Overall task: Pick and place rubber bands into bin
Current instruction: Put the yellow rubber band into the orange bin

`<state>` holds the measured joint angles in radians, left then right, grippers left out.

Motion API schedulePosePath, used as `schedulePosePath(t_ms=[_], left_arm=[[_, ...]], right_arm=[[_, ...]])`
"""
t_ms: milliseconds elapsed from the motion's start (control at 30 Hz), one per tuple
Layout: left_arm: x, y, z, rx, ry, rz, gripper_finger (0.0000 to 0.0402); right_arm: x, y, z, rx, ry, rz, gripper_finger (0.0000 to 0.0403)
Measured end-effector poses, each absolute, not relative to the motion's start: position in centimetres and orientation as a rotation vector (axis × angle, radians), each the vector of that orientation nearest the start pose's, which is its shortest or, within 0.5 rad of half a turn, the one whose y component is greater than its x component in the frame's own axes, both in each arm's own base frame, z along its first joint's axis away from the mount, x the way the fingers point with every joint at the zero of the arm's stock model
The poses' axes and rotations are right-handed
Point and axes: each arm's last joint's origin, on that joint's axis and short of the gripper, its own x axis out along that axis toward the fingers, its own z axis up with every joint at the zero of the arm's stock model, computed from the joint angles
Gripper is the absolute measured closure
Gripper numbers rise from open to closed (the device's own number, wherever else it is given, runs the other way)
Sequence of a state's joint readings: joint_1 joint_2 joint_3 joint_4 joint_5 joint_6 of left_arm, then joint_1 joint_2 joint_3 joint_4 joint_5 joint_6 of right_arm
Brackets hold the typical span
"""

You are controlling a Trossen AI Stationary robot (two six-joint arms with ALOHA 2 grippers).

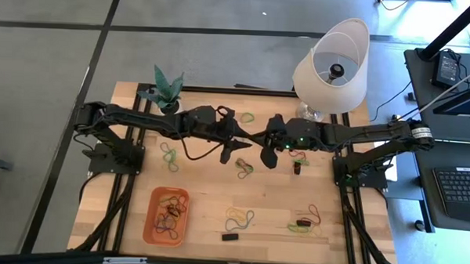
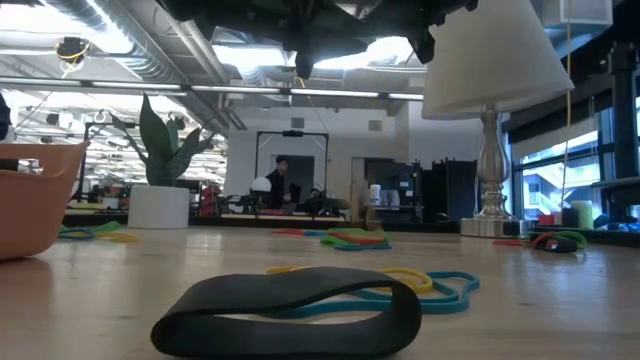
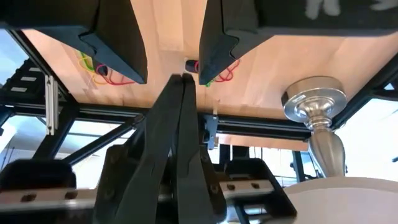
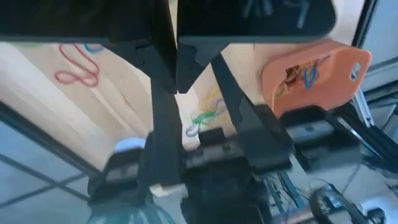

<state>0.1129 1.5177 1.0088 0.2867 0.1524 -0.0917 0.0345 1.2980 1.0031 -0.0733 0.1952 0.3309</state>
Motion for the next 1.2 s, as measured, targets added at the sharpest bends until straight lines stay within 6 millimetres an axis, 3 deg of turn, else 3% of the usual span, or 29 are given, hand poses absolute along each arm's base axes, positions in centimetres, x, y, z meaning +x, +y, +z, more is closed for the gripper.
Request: schedulePosePath(t_ms=[333,667,867,1033,1200], left_arm=[[34.1,3.5,27.7,-0.118,0.245,-0.023,0.0263],[32.4,4.3,25.4,-0.104,0.546,0.003,0.0265],[31.3,2.1,23.7,0.055,0.775,-0.022,0.0265],[31.2,-0.2,23.4,0.129,0.809,0.016,0.0266],[32.3,-1.2,22.8,0.083,0.882,0.048,0.0273]], right_arm=[[29.0,0.4,30.9,0.272,0.338,-0.213,0.0403],[27.9,0.4,28.8,0.387,0.568,-0.293,0.0402],[26.6,0.7,27.3,0.421,0.756,-0.356,0.0402],[24.7,2.0,24.8,0.404,0.948,-0.381,0.0402],[22.8,3.5,22.0,0.494,0.937,-0.333,0.0402]])
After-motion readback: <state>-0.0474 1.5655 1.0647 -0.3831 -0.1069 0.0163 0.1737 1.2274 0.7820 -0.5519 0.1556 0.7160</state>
